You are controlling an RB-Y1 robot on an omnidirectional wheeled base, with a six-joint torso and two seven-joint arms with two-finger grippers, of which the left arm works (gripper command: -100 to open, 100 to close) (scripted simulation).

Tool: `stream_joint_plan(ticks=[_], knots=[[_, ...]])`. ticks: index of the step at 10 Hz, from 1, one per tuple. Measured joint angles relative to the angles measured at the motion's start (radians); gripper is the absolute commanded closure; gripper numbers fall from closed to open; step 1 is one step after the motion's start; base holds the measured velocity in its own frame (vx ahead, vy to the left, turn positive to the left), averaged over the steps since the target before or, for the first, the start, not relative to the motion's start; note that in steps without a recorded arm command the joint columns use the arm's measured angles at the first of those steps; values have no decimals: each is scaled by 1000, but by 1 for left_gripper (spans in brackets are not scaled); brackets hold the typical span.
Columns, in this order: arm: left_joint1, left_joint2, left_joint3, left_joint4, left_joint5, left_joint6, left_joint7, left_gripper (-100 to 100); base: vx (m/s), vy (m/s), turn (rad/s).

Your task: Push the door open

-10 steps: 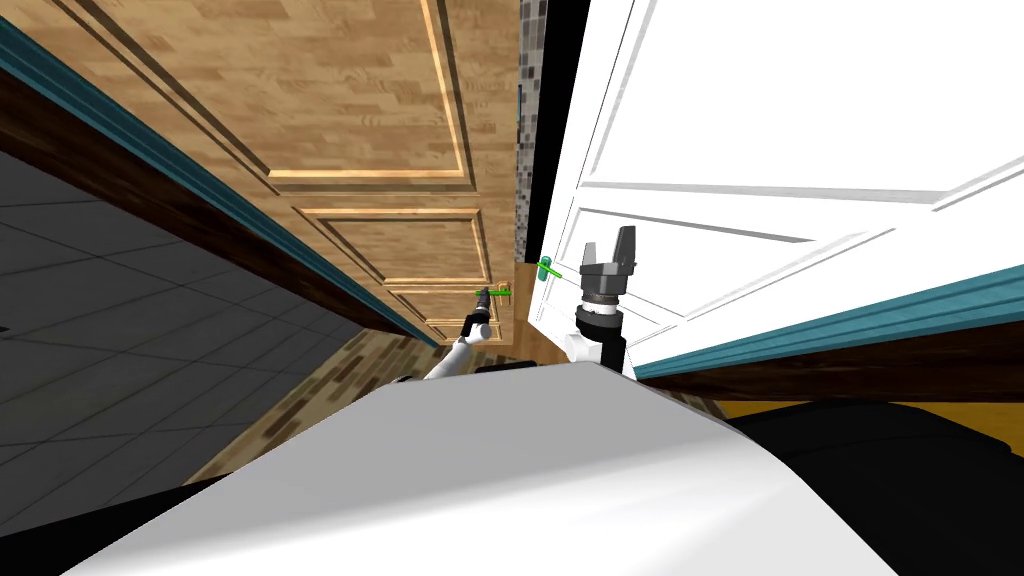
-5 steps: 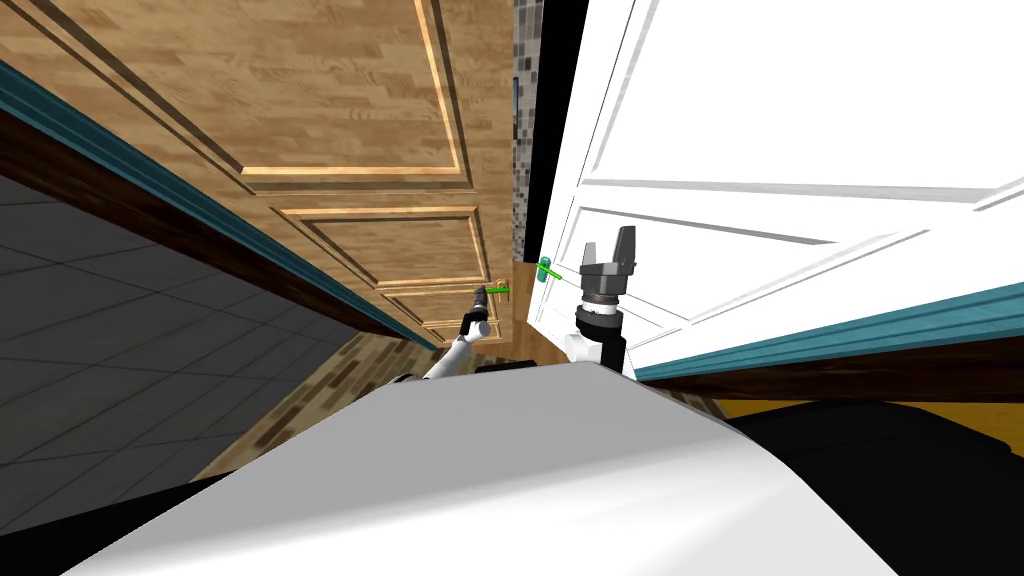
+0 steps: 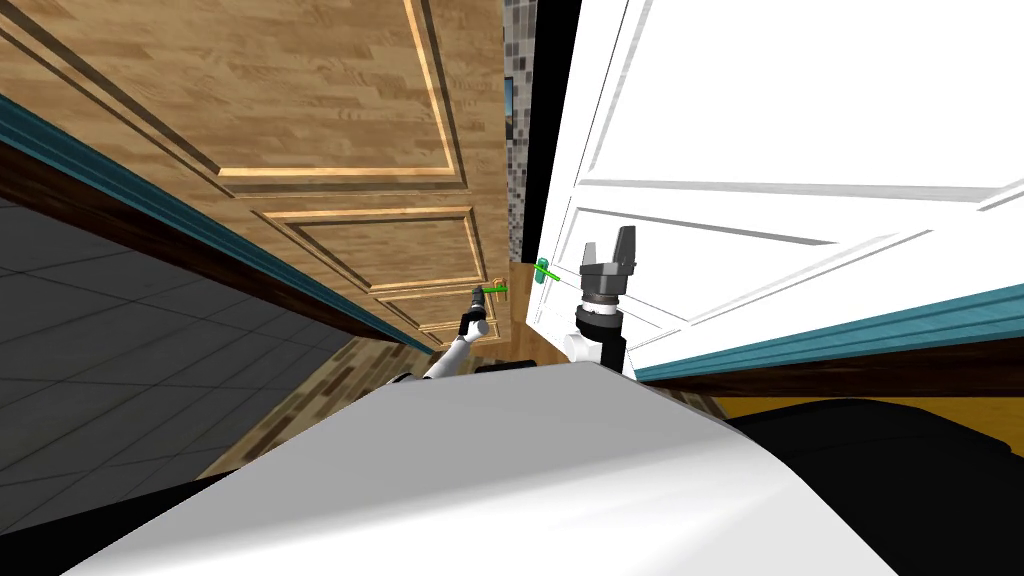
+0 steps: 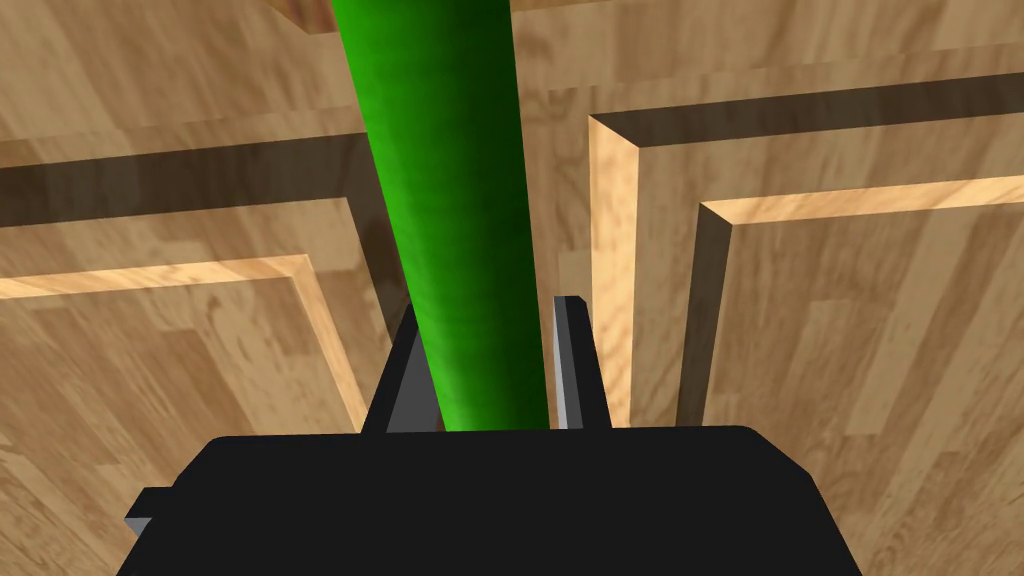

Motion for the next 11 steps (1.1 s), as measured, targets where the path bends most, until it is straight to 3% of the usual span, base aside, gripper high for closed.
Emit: stream_joint_plan(ticks=[2,3,4,5,8,9,10,11], knots=[[-12,-4,7,10,6,-10,-12,100,24,2,-18],[-27,-6,6,37,10,-28,-5,100,59,-13,-23],[1,-13,25,-4,27,-22,-40,100,42,-21,-14],[-9,-11,29,6,34,-21,-49,100,21,-6,-7],[-47,-12,34,70,48,-60,-31,100,57,-15,-34],[-75,-15,38,115,58,-81,-24,100,89,-17,-43],[-81,-19,48,125,70,-94,-31,100,82,-28,-39],[-71,-19,61,101,86,-92,-55,100,94,-30,-33]])
